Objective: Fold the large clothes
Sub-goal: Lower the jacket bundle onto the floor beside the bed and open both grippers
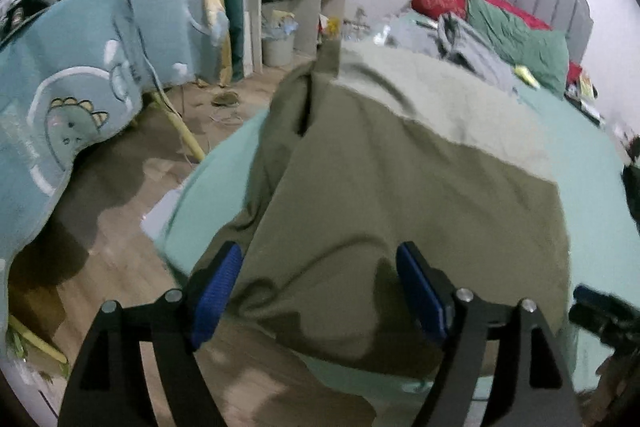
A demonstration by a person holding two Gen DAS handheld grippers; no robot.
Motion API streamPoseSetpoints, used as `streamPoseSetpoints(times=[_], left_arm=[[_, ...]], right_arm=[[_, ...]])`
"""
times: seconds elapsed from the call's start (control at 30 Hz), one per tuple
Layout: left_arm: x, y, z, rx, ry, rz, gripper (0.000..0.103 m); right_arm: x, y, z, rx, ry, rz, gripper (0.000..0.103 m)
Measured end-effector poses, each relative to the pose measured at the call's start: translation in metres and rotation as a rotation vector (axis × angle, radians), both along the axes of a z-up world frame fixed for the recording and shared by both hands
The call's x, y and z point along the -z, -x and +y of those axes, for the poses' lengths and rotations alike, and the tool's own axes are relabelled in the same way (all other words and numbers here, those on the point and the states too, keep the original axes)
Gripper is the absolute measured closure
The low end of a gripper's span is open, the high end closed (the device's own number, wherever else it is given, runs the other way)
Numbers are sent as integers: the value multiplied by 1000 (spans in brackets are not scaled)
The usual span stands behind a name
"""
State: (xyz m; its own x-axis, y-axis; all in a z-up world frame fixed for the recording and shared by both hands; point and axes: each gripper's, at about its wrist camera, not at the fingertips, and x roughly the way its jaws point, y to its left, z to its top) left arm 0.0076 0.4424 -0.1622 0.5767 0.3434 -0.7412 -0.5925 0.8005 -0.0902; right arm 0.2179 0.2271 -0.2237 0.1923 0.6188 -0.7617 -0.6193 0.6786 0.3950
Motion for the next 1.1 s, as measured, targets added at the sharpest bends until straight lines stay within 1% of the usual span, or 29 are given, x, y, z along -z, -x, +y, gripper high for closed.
streamPoseSetpoints(times=[0.13,0.23,0.3,0.37,0.5,0.6,0.83,1.1], left_arm=[[-21,11,-20,11,-9,-57,23],[-35,21,-43,19,-23,-110,22],[-40,27,-57,24,1,-149,19],[-43,29,-75,43,24,-171,19],[-47,27,-101,80,44,-178,18],[-49,22,-120,130,85,-183,18],[-64,4,-163,196,63,-193,16],[-87,-13,-217,269,32,-224,14]], right_arm=[[-9,6,-30,25,1,-4,14],[-16,7,-57,65,-4,-1,14],[-22,8,-73,86,-8,-7,14],[-28,8,-89,109,-13,-17,14],[-41,12,-124,152,-22,-44,14],[-49,14,-144,167,-22,-58,14],[-61,16,-197,225,-25,-82,14],[-75,16,-252,307,-33,-104,14]])
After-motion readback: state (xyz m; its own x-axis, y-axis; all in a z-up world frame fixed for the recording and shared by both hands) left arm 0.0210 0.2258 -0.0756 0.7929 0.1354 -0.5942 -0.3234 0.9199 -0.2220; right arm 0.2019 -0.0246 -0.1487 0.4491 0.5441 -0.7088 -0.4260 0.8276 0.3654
